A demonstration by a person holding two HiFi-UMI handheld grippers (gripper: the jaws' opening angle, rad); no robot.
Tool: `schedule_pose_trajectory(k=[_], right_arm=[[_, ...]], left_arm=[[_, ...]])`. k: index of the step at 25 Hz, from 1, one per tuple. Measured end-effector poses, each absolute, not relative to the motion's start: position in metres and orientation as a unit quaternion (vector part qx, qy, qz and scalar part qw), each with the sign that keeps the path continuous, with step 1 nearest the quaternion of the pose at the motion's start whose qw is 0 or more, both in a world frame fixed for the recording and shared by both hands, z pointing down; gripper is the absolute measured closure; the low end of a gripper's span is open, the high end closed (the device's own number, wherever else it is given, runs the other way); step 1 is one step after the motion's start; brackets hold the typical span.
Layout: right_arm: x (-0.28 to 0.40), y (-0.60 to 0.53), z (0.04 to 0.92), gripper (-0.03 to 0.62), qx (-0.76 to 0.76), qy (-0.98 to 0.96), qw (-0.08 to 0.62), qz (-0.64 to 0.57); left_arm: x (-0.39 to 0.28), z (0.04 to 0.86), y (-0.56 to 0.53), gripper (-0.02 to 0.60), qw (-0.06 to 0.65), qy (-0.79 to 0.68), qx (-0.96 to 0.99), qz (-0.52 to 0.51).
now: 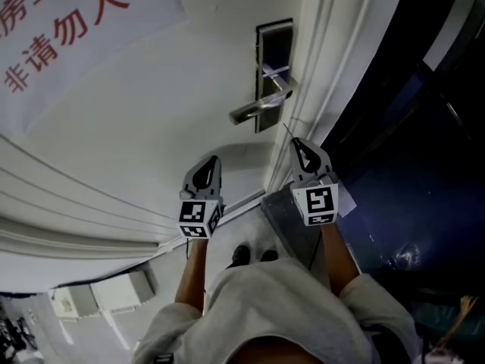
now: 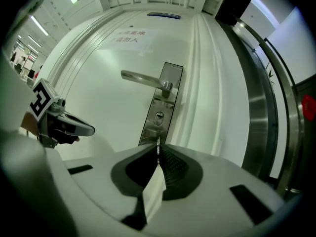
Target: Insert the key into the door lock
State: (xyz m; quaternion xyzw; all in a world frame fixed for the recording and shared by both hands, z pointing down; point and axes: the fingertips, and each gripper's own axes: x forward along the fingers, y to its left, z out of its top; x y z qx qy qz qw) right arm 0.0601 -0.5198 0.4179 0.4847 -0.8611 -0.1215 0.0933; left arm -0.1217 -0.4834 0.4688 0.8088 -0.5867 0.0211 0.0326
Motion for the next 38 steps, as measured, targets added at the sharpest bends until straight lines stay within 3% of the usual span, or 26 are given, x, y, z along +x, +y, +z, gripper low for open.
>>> schedule_pose_trajectory(k=[17, 38], right_arm=[[0.037, -0.53, 0.379, 0.565, 0.403, -0.67, 0.316, -0.537], [0.021, -0.548, 0.381, 0.565, 0.383, -0.651, 0.341, -0.56]], left_arm=[[-0.11, 0.471, -0.479, 0.563, 0.037, -0.581, 0.813, 0.022], [-0.125, 0.469, -0.475, 0.563, 0.032, -0.592, 0.805, 0.016]])
